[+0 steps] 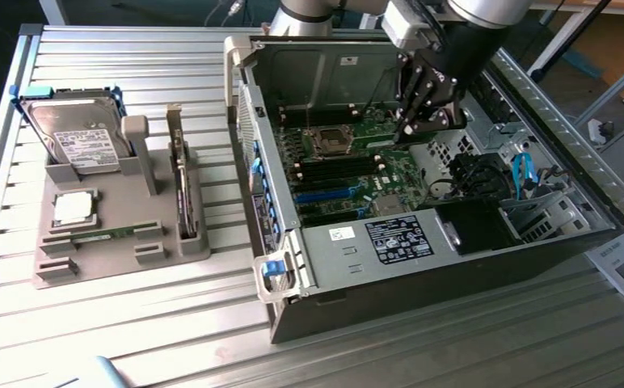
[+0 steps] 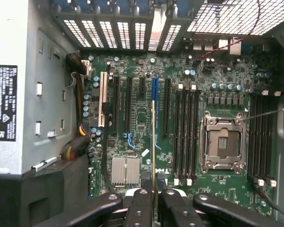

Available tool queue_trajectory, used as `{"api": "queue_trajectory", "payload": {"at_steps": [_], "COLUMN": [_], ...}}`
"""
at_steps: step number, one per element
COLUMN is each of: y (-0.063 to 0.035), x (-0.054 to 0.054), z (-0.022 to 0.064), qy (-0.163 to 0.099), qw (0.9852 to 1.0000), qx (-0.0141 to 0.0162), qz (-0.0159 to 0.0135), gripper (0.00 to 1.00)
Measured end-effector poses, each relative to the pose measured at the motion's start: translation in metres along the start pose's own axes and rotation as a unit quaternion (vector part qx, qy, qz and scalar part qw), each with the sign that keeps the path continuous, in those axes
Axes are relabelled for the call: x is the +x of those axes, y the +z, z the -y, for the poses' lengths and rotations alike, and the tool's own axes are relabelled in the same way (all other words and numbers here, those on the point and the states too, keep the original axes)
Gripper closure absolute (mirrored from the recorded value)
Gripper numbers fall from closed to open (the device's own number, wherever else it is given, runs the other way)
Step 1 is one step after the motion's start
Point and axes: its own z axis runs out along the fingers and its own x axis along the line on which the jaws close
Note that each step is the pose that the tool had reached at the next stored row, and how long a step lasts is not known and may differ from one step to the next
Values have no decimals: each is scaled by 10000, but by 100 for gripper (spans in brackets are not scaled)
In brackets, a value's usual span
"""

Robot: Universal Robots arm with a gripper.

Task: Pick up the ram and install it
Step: 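Insert the ram into the slot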

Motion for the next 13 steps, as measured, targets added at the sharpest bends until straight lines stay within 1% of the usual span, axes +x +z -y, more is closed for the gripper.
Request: {"api": "queue_trajectory", "payload": {"at_steps": [3, 4, 7, 9, 10, 11, 13], "y": [87, 142, 213, 260, 309, 335, 394], "x": [-18, -47, -135, -200, -245, -252, -259], "z": [-11, -23, -36, -73, -130, -158, -187], "qy": [0, 0, 0, 0, 0, 0, 0], "qw": [10000, 10000, 10000, 10000, 10000, 10000, 10000], "qx": [0, 1, 0, 0, 0, 0, 0], "qz": [-1, 1, 0, 0, 0, 0, 0], "gripper": [87, 87, 87, 87, 87, 87, 87]}}
